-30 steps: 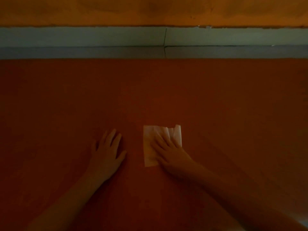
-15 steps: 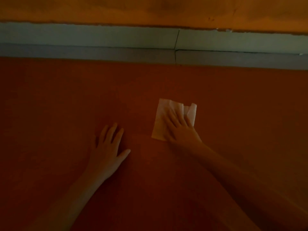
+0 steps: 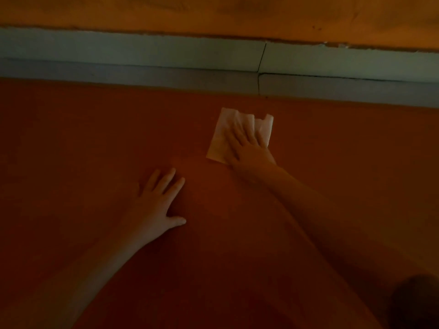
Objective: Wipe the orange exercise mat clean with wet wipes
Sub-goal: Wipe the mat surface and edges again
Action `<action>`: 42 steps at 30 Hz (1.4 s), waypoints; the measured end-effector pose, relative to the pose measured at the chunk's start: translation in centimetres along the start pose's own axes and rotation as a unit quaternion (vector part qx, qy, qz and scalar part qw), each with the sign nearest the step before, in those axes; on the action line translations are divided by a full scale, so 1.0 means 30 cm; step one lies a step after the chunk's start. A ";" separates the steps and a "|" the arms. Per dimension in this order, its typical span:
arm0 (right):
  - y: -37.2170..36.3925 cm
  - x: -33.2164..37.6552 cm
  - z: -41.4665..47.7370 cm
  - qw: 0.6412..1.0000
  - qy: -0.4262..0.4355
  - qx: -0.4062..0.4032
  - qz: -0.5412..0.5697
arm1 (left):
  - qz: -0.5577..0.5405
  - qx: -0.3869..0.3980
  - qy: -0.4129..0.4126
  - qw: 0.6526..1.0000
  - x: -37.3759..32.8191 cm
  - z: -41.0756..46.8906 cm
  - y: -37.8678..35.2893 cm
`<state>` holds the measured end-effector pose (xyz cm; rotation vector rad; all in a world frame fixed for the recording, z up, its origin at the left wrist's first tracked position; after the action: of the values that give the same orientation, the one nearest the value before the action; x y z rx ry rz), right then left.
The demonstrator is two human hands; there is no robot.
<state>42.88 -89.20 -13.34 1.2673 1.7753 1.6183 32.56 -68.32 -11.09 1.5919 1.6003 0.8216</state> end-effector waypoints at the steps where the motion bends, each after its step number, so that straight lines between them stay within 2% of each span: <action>1: 0.018 -0.017 0.000 0.999 0.030 0.003 -0.020 | 0.005 0.003 0.004 1.000 -0.002 -0.002 0.002; 3: 0.050 -0.096 -0.007 0.998 0.041 -0.007 -0.049 | 0.008 0.005 0.008 1.000 -0.007 -0.007 0.007; 7: 0.091 -0.303 -0.032 0.989 -0.128 -0.057 0.037 | 0.022 0.010 0.015 1.000 -0.011 -0.003 0.007; 10: 0.081 -0.284 0.005 0.975 -0.209 -0.047 0.064 | 0.016 0.011 0.015 1.000 -0.012 -0.005 0.006; 11: 0.073 -0.238 0.022 0.979 -0.197 -0.038 0.043 | 0.015 0.009 0.014 1.000 -0.011 -0.006 0.005; 14: 0.021 -0.069 0.014 0.998 -0.037 -0.030 -0.032 | 0.007 0.003 0.009 1.000 -0.007 -0.005 0.004; 16: 0.020 -0.063 -0.062 0.998 0.034 -0.032 -0.042 | -0.004 0.001 0.007 1.000 -0.010 -0.008 0.007; 18: 0.025 -0.164 -0.139 0.998 0.006 -0.042 -0.047 | -0.002 -0.007 0.009 1.000 -0.010 -0.010 0.008; 21: -0.014 -0.281 -0.238 0.988 -0.136 -0.030 -0.071 | 0.024 -0.016 0.013 1.000 -0.007 -0.019 -0.003; 23: -0.043 -0.209 -0.249 0.980 -0.173 -0.039 -0.088 | 0.027 -0.022 0.018 0.999 -0.003 -0.030 -0.016; 24: -0.062 -0.144 -0.246 0.983 -0.159 -0.040 -0.083 | 0.027 -0.027 0.018 0.999 -0.004 -0.037 -0.023; 26: -0.096 0.022 -0.261 0.994 -0.066 -0.042 -0.072 | 0.020 -0.045 0.011 0.999 -0.008 -0.049 -0.033; 28: -0.152 0.160 -0.340 0.995 0.067 -0.033 -0.073 | 0.005 -0.072 0.006 0.997 -0.011 -0.061 -0.031; 30: -0.177 0.182 -0.440 0.984 0.158 -0.022 -0.081 | -0.004 -0.075 0.012 0.997 -0.013 -0.081 -0.037; 31: -0.170 0.154 -0.467 0.980 0.175 -0.029 -0.090 | -0.005 -0.072 0.015 0.997 -0.012 -0.090 -0.049; 33: -0.143 0.066 -0.482 0.986 0.133 -0.049 -0.087 | 0.006 -0.066 0.022 0.998 -0.011 -0.113 -0.068; 35: -0.114 0.000 -0.473 0.996 0.024 -0.058 -0.061 | 0.020 -0.045 0.025 0.998 -0.010 -0.137 -0.083; 37: -0.112 0.031 -0.462 0.994 -0.074 -0.069 -0.033 | 0.023 -0.026 0.025 0.999 -0.008 -0.159 -0.087; 38: -0.127 0.079 -0.457 0.993 -0.094 -0.067 -0.015 | 0.030 -0.019 0.024 0.999 -0.003 -0.170 -0.093; 40: -0.163 0.232 -0.452 0.997 -0.041 -0.049 0.033 | 0.039 -0.007 0.020 0.999 0.000 -0.191 -0.100; 42: -0.209 0.396 -0.493 0.996 0.077 -0.013 0.046 | 0.038 -0.001 0.019 0.999 -0.001 -0.212 -0.105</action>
<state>23.05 -86.91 -12.68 1.2608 1.8032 1.8290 25.49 -68.14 -10.34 1.6539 1.5727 0.8975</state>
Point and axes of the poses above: each hand's wrist, its own z-axis towards the middle knuckle, its own y-axis out of the back of the hand, x = y × z, the point moved 7 cm from there along z, towards the middle knuckle, and after that the axes turned 12 degrees about y, right-handed, at the moved point
